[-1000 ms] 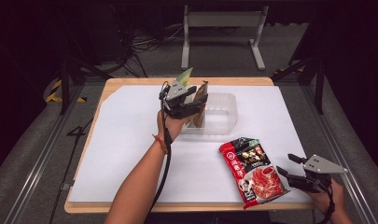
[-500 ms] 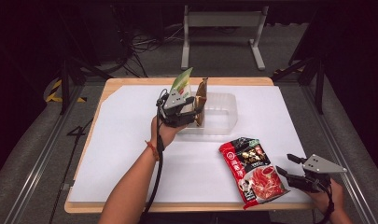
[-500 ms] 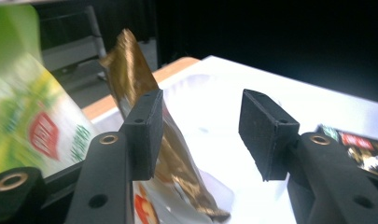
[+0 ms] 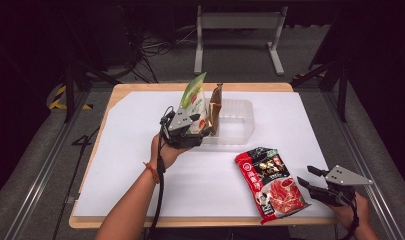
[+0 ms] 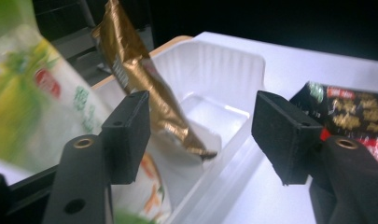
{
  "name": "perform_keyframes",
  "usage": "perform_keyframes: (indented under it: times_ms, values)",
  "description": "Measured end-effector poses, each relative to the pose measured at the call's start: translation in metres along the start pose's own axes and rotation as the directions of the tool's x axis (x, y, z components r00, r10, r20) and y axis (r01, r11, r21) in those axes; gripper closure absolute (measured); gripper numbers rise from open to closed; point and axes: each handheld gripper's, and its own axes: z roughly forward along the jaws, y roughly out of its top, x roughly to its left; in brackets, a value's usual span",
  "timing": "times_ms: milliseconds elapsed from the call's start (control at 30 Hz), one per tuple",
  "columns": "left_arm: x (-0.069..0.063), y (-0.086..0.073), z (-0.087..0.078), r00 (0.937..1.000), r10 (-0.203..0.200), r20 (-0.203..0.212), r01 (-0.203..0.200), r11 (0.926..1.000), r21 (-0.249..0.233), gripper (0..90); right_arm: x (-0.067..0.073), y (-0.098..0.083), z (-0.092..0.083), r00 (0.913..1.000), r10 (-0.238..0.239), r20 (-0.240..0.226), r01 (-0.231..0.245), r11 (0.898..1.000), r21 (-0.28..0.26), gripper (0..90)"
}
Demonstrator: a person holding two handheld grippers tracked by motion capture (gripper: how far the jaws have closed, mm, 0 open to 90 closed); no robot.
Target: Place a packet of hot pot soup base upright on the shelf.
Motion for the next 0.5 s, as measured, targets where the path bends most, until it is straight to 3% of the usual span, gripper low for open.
perform_keyframes:
  times_ms: [133,233,333,433,500]
  values:
    - [0.000,-0.009,-0.014,1.0000,0.006,-0.001,-0.006,1.0000,0.007,34.4,-0.003,0.000,0.000,0.9998,0.022,-0.004,-0.022,1.000,0.001,57.2]
    - [-0.001,-0.017,-0.029,0.9990,0.041,-0.014,-0.041,0.9989,0.023,32.9,-0.007,0.000,0.000,0.9989,0.047,-0.005,-0.047,0.999,-0.001,61.3]
    - [-0.002,-0.023,-0.038,0.9985,0.050,-0.024,-0.049,0.9984,0.029,32.2,-0.009,-0.001,-0.001,0.9983,0.057,0.016,-0.057,0.998,0.021,66.7]
    - [-0.005,-0.035,-0.056,0.9934,0.106,-0.044,-0.103,0.9933,0.052,32.3,-0.010,-0.002,-0.001,0.9970,0.075,0.019,-0.075,0.997,0.034,70.2]
    - [-0.007,-0.044,-0.066,0.9917,0.111,-0.065,-0.107,0.9929,0.052,28.4,-0.010,-0.003,-0.001,0.9974,0.070,0.019,-0.070,0.997,0.043,72.1]
